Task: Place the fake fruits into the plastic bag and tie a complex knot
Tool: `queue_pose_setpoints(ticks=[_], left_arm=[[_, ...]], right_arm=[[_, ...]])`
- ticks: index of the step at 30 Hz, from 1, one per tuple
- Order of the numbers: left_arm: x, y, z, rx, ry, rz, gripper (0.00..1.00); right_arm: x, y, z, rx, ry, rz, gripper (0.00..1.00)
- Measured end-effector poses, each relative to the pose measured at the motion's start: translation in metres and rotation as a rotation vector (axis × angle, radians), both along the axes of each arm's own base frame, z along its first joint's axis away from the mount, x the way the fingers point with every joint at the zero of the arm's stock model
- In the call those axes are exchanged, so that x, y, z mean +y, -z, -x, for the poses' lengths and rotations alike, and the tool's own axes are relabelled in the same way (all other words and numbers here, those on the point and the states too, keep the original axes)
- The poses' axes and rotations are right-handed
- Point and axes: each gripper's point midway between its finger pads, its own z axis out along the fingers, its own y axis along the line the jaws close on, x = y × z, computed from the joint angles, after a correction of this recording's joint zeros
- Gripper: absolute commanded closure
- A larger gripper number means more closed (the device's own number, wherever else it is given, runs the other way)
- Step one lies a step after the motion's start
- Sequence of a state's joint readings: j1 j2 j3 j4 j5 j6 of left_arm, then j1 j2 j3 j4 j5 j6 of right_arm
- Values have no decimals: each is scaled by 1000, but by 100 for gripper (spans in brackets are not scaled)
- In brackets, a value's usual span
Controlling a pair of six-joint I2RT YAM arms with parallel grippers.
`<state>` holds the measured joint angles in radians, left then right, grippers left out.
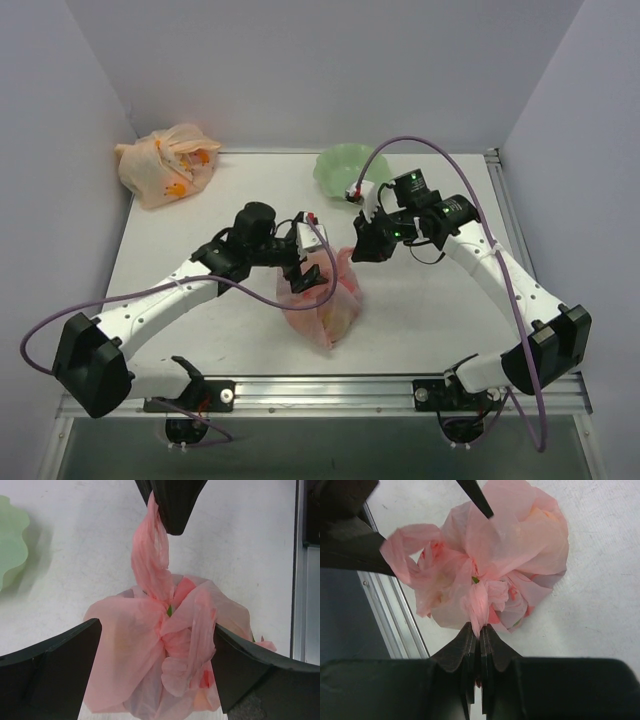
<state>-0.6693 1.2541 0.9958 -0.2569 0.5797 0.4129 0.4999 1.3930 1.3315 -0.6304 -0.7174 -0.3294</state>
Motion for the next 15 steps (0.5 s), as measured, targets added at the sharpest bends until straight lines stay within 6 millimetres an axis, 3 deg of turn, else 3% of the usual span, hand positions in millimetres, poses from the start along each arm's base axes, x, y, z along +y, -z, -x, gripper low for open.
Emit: queue_pose_setpoints(ticks=[7, 10, 13, 14, 15], left_arm=[[-37, 34, 3, 25, 34, 58, 3], [-48, 38, 3, 21, 54, 93, 7], [-59, 36, 0, 0, 63, 125, 29], [-62, 34, -1, -5, 66, 136, 43], [-64, 33, -2, -8, 66, 145, 66]], right_arm=[[3, 1, 6, 23, -23, -19, 100], [5, 3, 10, 36, -36, -26, 100], [6, 3, 13, 47, -46, -36, 100], [7, 3, 14, 51, -50, -40, 100], [7, 3, 15, 53, -53, -43, 98]])
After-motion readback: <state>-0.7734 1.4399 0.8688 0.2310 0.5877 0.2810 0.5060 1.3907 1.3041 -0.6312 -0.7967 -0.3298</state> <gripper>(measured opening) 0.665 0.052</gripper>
